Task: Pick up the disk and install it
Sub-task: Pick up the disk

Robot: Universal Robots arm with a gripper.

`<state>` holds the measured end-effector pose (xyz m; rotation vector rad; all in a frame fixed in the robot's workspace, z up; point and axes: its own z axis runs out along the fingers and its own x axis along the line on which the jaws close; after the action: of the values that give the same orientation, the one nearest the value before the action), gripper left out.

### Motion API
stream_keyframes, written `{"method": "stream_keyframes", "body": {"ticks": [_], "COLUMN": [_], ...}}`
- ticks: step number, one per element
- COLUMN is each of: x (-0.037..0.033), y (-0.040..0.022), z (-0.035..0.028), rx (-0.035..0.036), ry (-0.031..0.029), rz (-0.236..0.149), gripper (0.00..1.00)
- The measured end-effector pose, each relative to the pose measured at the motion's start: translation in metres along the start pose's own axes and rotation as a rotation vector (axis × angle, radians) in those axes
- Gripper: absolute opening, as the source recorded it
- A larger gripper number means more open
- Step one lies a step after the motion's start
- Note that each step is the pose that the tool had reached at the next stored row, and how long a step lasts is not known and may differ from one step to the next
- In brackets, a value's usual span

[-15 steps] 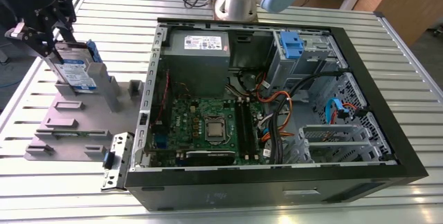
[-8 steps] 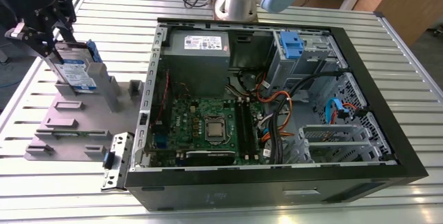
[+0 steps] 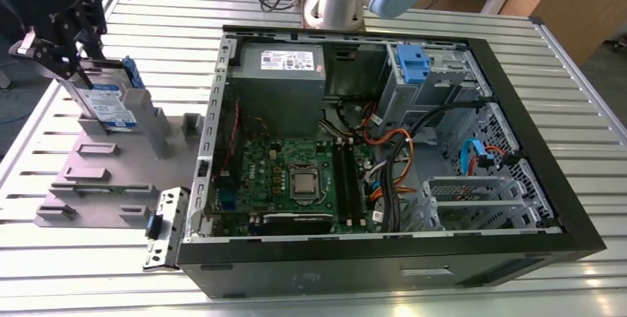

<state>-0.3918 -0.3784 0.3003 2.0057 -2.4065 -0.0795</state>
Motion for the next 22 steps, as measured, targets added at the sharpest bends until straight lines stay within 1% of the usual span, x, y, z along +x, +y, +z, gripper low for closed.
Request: {"method": "stream_keyframes", "body": {"ticks": [7,8,12,13,15,19,22], "x": [0.0000,0.0000,0.0000,0.0000,0.0000,-0.0001,-0.0002], "y": [0.0000,0.0000,0.0000,0.0000,0.0000,0.0001,0.0000], "z": [0.0001,0.0002,0.0002,0.0001,0.0000,-0.0030,-0.0032], "rx": [-0.0001,-0.0002,-0.0015,-0.0017,-0.0018,-0.0018,-0.0014], "ry": [0.0001,0.0004,0.0028,0.0032,0.0032,0.0032,0.0030], "rz": [-0.003,-0.011,-0.066,-0.073,-0.074,-0.074,-0.074], "gripper": [0.51,0.51,0.51,0.51,0.51,0.51,0.51]}}
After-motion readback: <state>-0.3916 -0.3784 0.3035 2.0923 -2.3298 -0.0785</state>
